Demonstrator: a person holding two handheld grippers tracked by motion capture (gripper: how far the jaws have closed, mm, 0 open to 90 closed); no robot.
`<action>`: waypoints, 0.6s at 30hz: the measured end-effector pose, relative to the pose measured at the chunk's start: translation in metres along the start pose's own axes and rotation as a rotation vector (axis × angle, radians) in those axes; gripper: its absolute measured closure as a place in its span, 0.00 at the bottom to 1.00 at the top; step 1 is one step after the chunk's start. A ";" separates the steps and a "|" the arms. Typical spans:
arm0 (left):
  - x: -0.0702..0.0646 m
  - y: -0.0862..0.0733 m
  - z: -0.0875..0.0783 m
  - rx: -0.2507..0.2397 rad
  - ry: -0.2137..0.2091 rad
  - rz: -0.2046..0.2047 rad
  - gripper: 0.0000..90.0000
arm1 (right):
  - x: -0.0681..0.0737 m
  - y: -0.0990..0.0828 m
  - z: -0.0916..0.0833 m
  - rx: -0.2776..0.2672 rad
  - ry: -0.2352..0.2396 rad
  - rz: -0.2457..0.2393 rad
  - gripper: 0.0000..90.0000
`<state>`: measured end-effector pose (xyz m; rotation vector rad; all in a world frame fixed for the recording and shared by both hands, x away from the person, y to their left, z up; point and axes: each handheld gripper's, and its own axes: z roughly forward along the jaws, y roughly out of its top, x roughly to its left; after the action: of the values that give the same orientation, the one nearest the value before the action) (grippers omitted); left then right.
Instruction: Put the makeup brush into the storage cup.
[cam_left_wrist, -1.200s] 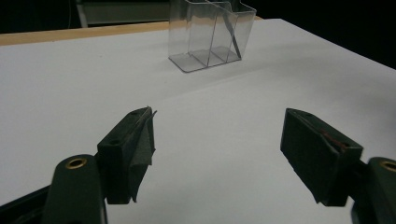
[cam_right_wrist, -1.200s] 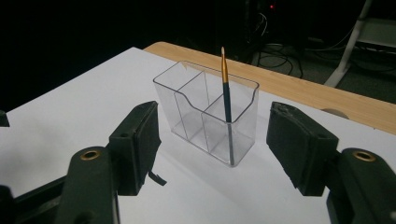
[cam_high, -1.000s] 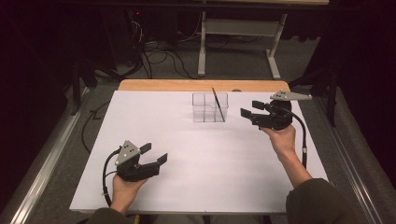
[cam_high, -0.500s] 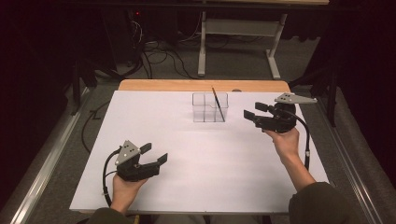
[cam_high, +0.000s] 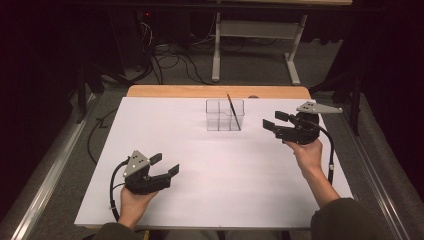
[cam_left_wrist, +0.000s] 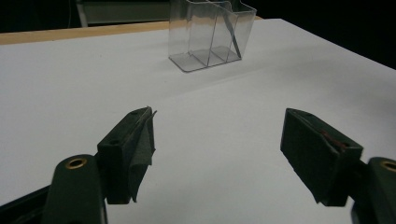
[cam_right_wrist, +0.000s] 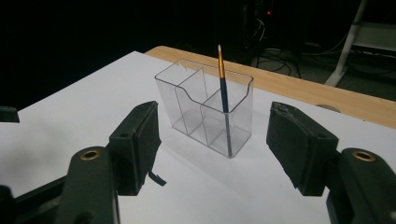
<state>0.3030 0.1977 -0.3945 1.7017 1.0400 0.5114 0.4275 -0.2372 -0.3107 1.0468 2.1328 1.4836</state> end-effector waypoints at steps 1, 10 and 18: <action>0.000 0.000 0.000 0.000 0.000 0.000 0.29 | 0.000 0.000 -0.001 0.001 0.001 0.003 0.40; 0.000 0.000 0.000 0.000 0.000 0.000 0.29 | -0.001 -0.003 -0.008 -0.014 -0.002 0.005 0.40; 0.000 0.000 0.000 0.000 0.001 0.000 0.29 | -0.003 -0.005 -0.013 -0.023 -0.007 0.014 0.40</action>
<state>0.3028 0.1977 -0.3945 1.7015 1.0403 0.5120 0.4198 -0.2489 -0.3104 1.0597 2.1024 1.5052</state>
